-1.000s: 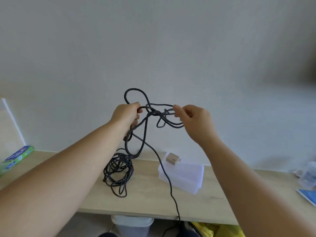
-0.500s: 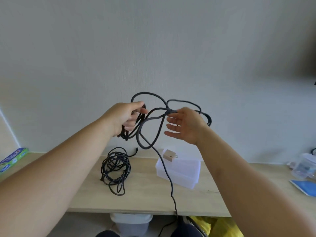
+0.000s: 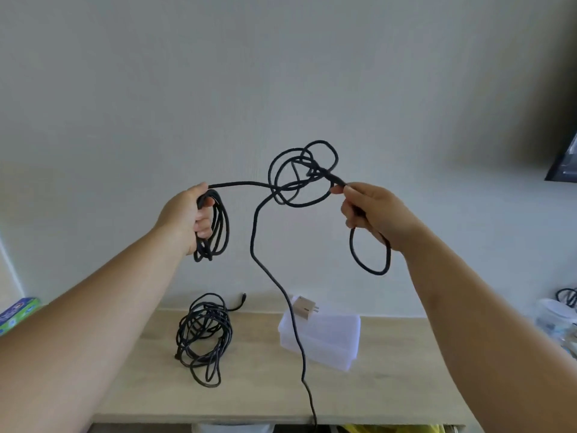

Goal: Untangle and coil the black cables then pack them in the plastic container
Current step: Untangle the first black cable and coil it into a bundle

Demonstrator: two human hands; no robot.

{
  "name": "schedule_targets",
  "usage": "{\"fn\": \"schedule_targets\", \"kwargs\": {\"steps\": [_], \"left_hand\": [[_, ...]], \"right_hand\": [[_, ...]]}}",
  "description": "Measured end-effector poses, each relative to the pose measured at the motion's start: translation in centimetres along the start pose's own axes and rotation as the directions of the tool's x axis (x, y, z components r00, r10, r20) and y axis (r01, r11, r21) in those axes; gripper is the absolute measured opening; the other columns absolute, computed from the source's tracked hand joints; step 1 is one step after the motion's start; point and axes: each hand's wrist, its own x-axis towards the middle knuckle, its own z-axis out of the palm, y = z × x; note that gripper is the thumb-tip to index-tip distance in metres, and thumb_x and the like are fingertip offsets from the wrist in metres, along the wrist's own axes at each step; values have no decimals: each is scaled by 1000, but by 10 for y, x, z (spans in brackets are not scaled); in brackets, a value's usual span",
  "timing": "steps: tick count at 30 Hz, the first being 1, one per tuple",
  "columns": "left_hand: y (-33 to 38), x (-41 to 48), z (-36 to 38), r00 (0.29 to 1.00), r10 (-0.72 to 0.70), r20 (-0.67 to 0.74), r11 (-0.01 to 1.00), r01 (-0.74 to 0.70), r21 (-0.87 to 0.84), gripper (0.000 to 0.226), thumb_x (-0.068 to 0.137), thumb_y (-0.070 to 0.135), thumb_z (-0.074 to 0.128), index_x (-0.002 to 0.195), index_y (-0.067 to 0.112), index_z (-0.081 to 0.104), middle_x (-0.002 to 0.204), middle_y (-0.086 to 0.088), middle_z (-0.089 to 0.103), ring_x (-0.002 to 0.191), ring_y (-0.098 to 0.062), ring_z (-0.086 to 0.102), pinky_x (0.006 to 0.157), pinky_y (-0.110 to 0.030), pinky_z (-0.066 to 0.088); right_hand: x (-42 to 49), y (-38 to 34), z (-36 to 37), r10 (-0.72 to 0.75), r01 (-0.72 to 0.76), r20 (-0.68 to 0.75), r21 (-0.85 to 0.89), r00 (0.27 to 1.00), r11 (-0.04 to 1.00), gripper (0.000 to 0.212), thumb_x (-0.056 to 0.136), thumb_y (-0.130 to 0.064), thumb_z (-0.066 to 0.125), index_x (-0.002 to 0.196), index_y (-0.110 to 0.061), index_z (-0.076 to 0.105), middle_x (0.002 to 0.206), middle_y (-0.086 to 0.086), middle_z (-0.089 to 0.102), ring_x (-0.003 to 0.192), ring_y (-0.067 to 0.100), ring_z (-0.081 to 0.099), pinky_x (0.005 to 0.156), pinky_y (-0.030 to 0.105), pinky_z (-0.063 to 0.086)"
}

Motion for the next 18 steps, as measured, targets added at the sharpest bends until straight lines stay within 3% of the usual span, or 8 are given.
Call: {"fn": "schedule_targets", "kwargs": {"steps": [5, 6, 8, 10, 12, 15, 18], "left_hand": [[30, -10, 16, 979, 180, 98, 984, -180, -10, 41, 96, 37, 45, 62, 15, 45, 34, 7, 22, 29, -9, 16, 35, -17, 15], [33, -13, 18, 971, 199, 132, 980, -198, -21, 41, 96, 37, 44, 63, 15, 45, 35, 7, 22, 29, -9, 16, 35, -17, 15], [43, -21, 25, 942, 246, 229, 969, -242, -44, 41, 97, 37, 42, 63, 14, 45, 36, 6, 21, 30, -9, 15, 36, -18, 14], [50, -31, 34, 891, 288, 352, 956, -291, -48, 43, 98, 37, 41, 62, 13, 45, 36, 6, 21, 31, -9, 14, 37, -18, 14], [56, -42, 46, 825, 320, 465, 943, -327, -70, 42, 93, 38, 43, 61, 12, 46, 34, 7, 21, 31, -9, 14, 37, -16, 16], [67, -54, 59, 733, 389, 558, 917, -368, -155, 40, 86, 43, 47, 56, 15, 48, 33, 8, 21, 30, -7, 15, 37, -17, 15], [76, -61, 64, 684, 452, 573, 892, -361, -271, 42, 85, 42, 43, 51, 19, 50, 32, 9, 22, 27, -5, 17, 38, -19, 11]], "right_hand": [[17, -22, -20, -32, 70, -192, 193, 981, 979, 27, 103, -22, 36, 94, -12, 59, 59, 1, 61, 50, 13, 51, 66, 33, 52], [20, -26, -24, -70, 101, -229, 129, 971, 986, 26, 102, -22, 38, 92, -13, 60, 63, 2, 62, 53, 14, 53, 67, 35, 54], [27, -38, -36, -239, 170, -324, -227, 915, 959, 24, 100, -23, 43, 83, -19, 60, 75, -2, 62, 60, 14, 55, 68, 27, 50], [35, -43, -46, -414, 125, -416, -567, 810, 814, 23, 97, -29, 49, 78, -21, 60, 82, -5, 59, 71, 15, 55, 62, 25, 41], [37, -41, -52, -466, 17, -511, -661, 722, 751, 26, 95, -37, 49, 88, -19, 66, 89, -5, 55, 82, 20, 55, 62, 28, 36], [43, -25, -59, -289, -137, -585, -575, 758, 806, 31, 95, -43, 48, 103, -19, 68, 93, -1, 50, 81, 21, 51, 63, 28, 34], [44, -6, -62, -113, -185, -611, -403, 784, 896, 35, 95, -42, 49, 103, -15, 68, 70, -2, 50, 65, 19, 48, 53, 28, 33]]}}
